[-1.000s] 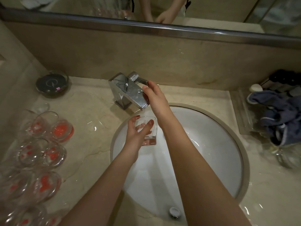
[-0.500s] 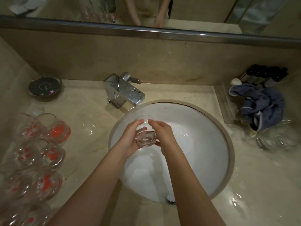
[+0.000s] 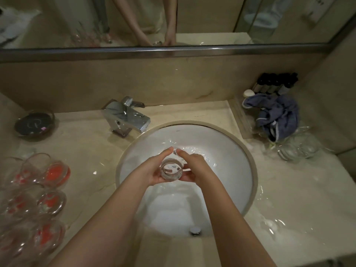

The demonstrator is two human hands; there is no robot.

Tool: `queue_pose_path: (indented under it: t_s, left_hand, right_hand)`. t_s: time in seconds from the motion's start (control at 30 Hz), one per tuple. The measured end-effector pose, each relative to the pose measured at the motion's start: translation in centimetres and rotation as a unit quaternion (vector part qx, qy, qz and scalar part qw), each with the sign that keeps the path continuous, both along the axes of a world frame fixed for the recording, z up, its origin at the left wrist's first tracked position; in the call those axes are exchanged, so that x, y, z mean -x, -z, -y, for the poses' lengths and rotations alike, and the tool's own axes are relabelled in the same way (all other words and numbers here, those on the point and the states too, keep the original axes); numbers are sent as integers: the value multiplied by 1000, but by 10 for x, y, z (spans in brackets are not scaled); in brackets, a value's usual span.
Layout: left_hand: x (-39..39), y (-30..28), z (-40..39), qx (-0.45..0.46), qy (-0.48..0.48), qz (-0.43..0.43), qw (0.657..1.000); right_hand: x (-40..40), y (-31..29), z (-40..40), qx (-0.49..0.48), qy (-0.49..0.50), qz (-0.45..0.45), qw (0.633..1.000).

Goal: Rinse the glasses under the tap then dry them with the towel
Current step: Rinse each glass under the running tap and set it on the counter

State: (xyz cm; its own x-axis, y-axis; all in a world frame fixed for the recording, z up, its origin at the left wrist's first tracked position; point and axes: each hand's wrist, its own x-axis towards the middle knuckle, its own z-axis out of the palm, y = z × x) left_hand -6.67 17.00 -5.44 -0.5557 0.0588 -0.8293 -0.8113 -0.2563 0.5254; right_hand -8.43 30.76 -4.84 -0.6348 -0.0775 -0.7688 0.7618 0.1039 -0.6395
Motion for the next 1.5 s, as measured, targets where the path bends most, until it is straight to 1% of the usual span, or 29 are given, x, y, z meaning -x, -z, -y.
queue_pose_path:
  t_s: [0.13, 0.2, 0.3, 0.4, 0.47, 0.53, 0.63, 0.67, 0.7, 0.73, 0.8, 0.83, 0.87, 0.93, 1.0, 1.2, 1.33, 1.5]
  left_hand:
    - [10, -8, -36, 71, 72, -60, 993]
    - [14, -12, -58, 75, 87, -91, 989]
    - [18, -22, -97, 54, 103, -141, 983]
    - [22, -36, -139, 29, 121, -184, 975]
    - [27, -43, -163, 31, 137, -222, 965]
    - [34, -49, -186, 41, 164, -264, 950]
    - [42, -57, -215, 77, 215, -306, 924]
    - [45, -59, -224, 94, 226, -316, 917]
    - [47, -59, -232, 113, 232, -328, 909]
    - [49, -58, -239, 133, 236, -342, 900]
    - [52, -53, -252, 177, 243, -370, 879]
    - [53, -51, -256, 196, 245, -380, 870]
    - [54, -47, -261, 210, 244, -387, 864]
    - [56, -40, -267, 225, 237, -395, 858]
    - [59, -31, -273, 243, 233, -403, 851]
    - [70, -12, -281, 294, 238, -414, 828]
    - [75, -8, -280, 328, 250, -423, 807]
    - [81, -3, -279, 318, 236, -409, 822]
  right_hand:
    - [-7, -8, -49, 40, 39, -57, 997]
    - [-9, -15, -78, 61, 46, -85, 993]
    - [-10, -26, -129, 76, 44, -125, 988]
    - [-5, -36, -184, 65, 14, -176, 982]
    - [0, -46, -219, 38, -23, -212, 976]
    - [6, -58, -249, -10, -78, -240, 968]
    - [16, -72, -283, -13, -121, -263, 957]
    - [19, -75, -291, -27, -140, -275, 951]
    - [23, -76, -298, -65, -167, -296, 938]
    - [27, -76, -304, -122, -205, -321, 917]
    - [35, -75, -313, -252, -286, -365, 849]
    - [38, -73, -316, -295, -316, -383, 816]
    - [41, -71, -318, -317, -335, -396, 794]
    - [47, -65, -321, -334, -350, -411, 773]
    - [51, -57, -323, -345, -354, -421, 761]
    - [63, -39, -326, -355, -360, -431, 748]
    - [70, -32, -325, -353, -354, -433, 750]
    - [74, -26, -320, -360, -345, -440, 746]
